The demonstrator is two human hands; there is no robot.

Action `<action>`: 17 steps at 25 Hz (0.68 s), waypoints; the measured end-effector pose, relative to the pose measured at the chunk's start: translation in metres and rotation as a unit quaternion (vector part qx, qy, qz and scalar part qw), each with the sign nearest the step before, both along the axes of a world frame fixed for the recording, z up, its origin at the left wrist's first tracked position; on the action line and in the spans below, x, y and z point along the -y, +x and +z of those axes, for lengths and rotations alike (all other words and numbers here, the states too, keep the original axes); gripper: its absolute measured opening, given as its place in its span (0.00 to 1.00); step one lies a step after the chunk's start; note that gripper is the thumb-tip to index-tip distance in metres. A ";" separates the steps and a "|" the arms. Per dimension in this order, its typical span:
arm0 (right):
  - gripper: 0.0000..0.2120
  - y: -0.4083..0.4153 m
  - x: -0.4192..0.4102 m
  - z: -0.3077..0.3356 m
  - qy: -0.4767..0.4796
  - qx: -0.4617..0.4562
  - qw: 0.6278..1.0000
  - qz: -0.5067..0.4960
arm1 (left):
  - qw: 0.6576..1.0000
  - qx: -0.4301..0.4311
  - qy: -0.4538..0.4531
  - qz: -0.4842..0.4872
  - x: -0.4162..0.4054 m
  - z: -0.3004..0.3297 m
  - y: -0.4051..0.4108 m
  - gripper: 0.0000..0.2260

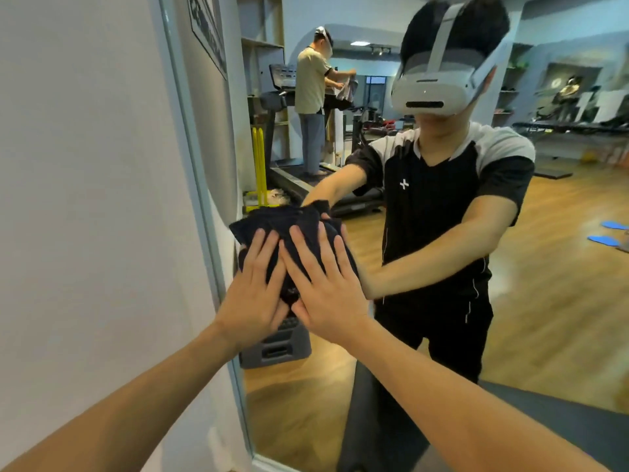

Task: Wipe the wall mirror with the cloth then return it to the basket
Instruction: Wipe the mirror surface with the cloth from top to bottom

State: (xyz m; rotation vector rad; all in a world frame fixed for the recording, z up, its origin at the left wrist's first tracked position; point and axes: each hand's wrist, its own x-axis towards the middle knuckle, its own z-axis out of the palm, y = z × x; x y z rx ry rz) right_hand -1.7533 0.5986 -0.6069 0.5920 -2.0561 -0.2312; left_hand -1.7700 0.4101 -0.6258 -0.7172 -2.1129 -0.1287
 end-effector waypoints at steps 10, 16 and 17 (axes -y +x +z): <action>0.37 0.097 -0.272 -0.028 0.013 -0.039 0.998 -0.053 | 0.994 -0.061 -0.051 -0.081 -0.266 -0.031 0.070 0.46; 0.35 0.134 -0.372 0.021 -0.008 -0.064 0.992 -0.105 | 0.986 -0.108 -0.033 -0.127 -0.377 0.027 0.093 0.41; 0.35 0.136 -0.381 0.034 -0.005 -0.072 0.992 -0.104 | 0.984 -0.111 -0.027 -0.133 -0.386 0.039 0.094 0.40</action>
